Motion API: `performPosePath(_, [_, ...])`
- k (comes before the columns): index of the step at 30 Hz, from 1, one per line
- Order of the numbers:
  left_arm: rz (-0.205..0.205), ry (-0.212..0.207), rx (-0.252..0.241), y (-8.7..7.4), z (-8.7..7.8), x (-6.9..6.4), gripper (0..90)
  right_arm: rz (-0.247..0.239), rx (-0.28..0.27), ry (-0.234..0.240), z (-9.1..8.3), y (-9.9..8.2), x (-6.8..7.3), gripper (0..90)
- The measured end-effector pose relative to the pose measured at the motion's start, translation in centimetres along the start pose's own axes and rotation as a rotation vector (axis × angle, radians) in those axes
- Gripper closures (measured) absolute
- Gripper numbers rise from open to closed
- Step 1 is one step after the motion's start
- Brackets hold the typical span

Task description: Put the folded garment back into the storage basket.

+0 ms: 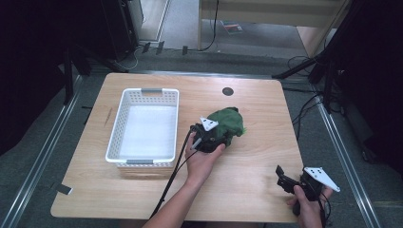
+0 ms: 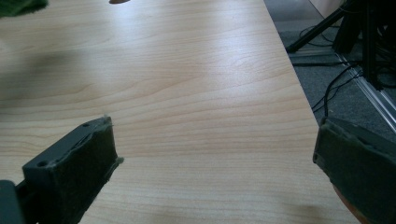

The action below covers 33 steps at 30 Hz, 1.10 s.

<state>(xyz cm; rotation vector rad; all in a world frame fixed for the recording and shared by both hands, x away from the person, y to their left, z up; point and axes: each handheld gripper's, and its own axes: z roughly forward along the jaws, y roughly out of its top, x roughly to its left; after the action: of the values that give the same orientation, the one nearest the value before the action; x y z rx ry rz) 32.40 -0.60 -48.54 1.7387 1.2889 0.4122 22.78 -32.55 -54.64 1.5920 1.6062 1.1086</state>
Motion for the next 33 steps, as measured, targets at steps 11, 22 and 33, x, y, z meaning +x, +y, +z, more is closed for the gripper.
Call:
performPosePath(11, [0.006,0.001,-0.05,2.0,-2.7,1.2,52.1,-0.001,0.001,-0.001,0.0,0.0,0.0,0.0])
performPosePath(22, [-0.002,0.01,-0.094,3.1,-4.9,3.1,51.9,-0.002,0.001,-0.001,0.0,0.0,0.0,0.0])
performPosePath(33, [-0.018,0.029,-0.136,3.3,-6.8,5.4,51.7,-0.004,0.002,-0.004,0.0,0.0,0.0,0.0])
